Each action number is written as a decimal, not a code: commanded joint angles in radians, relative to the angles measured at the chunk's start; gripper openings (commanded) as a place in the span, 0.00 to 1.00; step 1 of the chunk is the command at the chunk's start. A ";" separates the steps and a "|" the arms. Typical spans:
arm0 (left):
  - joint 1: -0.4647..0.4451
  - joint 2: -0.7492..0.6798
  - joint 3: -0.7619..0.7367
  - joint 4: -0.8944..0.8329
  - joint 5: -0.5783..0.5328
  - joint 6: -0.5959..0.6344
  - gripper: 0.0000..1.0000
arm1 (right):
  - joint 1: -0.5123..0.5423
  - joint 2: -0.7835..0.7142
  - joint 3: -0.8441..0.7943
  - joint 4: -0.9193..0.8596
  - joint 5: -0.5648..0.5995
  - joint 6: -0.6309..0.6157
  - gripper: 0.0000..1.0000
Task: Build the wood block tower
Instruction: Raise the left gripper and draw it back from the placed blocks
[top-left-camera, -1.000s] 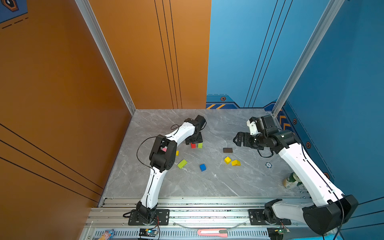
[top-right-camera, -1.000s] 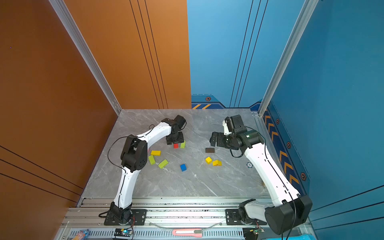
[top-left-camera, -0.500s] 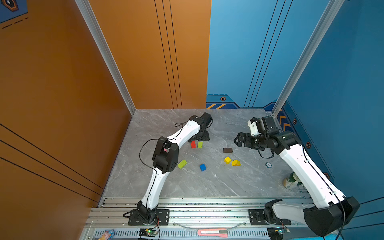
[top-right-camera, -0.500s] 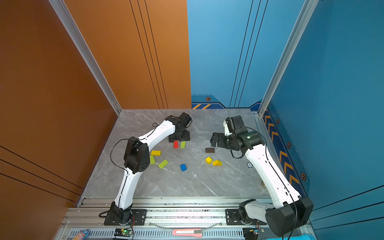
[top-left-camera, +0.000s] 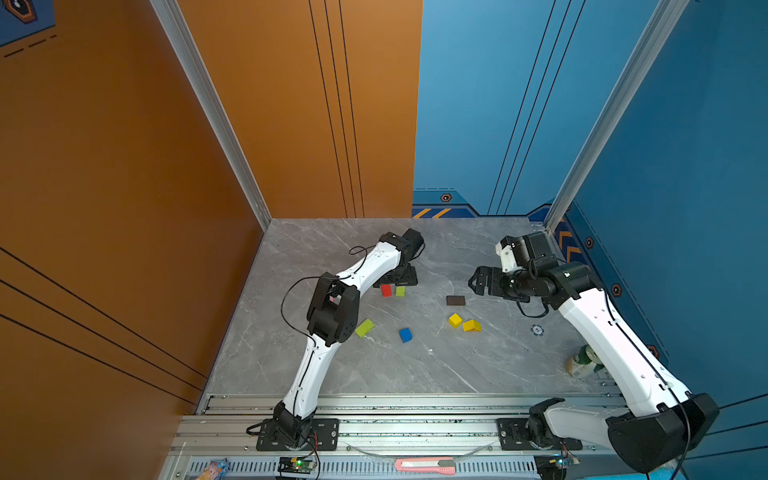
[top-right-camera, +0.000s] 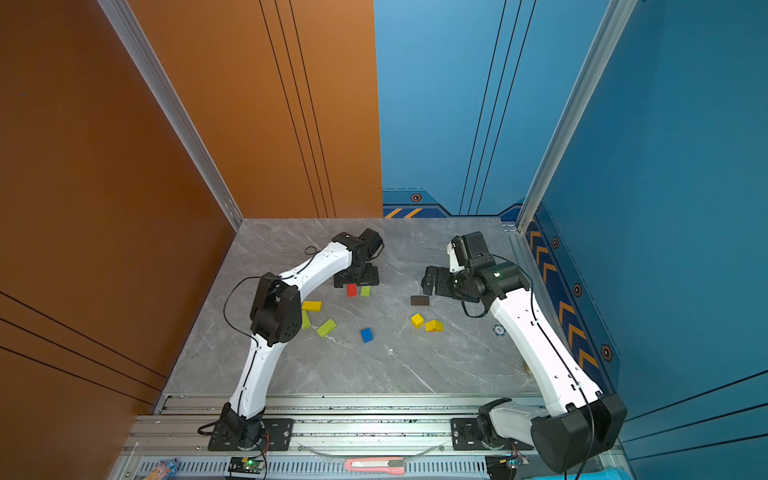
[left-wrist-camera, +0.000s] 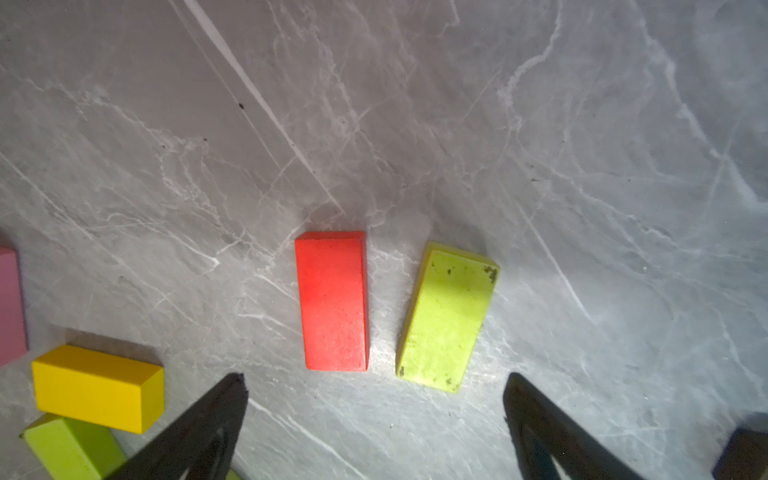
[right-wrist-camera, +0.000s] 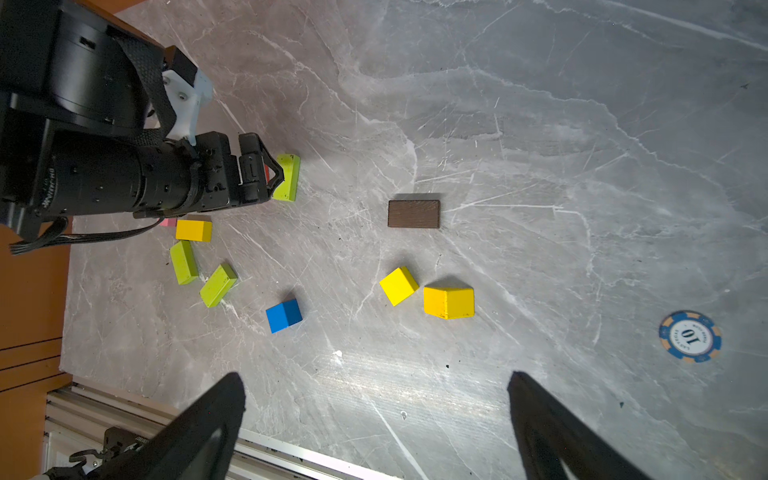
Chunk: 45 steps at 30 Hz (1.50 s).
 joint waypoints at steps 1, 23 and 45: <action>-0.004 0.034 0.009 -0.036 -0.018 -0.004 0.98 | -0.006 -0.025 -0.015 -0.037 0.036 -0.008 1.00; -0.008 0.091 0.036 -0.034 -0.009 -0.005 0.98 | -0.031 -0.033 -0.020 -0.047 0.038 -0.026 1.00; -0.006 0.130 0.067 -0.035 0.045 0.007 0.91 | -0.041 -0.008 -0.021 -0.044 0.023 -0.024 1.00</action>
